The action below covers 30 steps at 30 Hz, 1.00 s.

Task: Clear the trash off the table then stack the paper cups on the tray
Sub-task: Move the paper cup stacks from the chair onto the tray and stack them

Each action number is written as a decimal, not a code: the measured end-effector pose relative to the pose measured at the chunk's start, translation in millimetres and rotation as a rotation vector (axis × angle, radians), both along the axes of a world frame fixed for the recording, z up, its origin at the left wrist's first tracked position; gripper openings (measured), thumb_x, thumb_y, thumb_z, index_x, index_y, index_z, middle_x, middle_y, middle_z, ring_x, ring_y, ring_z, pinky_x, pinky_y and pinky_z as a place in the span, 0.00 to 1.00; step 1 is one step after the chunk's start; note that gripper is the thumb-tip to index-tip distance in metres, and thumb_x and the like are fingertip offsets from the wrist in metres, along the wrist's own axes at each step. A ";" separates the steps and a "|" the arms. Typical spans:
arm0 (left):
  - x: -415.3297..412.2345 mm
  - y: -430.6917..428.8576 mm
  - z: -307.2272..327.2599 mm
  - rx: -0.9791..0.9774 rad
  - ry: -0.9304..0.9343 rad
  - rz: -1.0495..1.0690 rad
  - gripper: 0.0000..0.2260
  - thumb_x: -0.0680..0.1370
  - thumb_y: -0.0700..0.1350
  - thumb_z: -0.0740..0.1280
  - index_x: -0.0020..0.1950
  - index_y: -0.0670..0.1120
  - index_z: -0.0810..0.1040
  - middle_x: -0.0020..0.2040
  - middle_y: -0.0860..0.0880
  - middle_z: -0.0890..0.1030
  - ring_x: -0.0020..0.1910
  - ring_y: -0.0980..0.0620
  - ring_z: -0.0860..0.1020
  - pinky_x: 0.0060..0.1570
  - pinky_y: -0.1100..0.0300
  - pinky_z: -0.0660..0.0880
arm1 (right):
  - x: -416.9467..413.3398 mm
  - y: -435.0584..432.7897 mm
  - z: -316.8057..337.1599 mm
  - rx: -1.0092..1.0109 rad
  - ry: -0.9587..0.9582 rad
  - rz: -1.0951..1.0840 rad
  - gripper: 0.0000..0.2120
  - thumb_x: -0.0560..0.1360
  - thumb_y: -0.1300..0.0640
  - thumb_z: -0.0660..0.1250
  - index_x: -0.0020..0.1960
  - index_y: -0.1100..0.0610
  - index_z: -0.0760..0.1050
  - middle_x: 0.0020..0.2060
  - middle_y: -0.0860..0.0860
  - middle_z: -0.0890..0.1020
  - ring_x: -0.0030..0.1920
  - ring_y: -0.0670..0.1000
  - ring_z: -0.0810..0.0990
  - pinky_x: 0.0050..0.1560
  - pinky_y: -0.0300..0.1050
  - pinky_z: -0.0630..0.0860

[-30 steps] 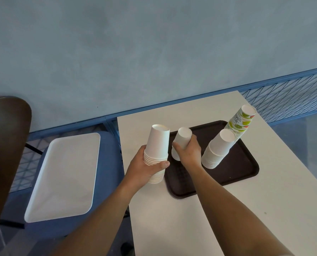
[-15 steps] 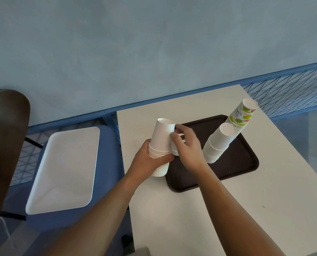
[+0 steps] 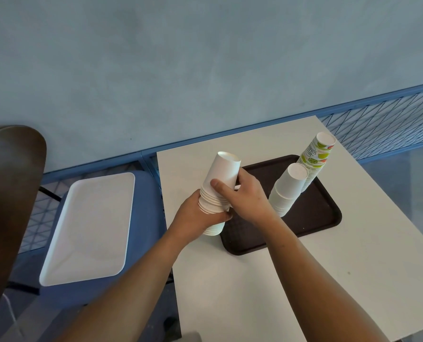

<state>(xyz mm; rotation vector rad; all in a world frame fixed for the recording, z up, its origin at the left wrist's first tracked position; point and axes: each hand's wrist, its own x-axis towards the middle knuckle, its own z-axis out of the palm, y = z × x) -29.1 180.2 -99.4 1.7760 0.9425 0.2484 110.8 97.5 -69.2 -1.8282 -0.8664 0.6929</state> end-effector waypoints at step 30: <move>-6.6 21.6 -24.6 -0.238 -0.175 0.098 0.38 0.61 0.60 0.82 0.68 0.56 0.74 0.58 0.53 0.84 0.57 0.54 0.83 0.53 0.58 0.79 | 24.1 17.4 -81.4 -0.240 -0.162 -0.285 0.37 0.76 0.57 0.67 0.80 0.60 0.55 0.77 0.58 0.64 0.75 0.62 0.63 0.74 0.56 0.63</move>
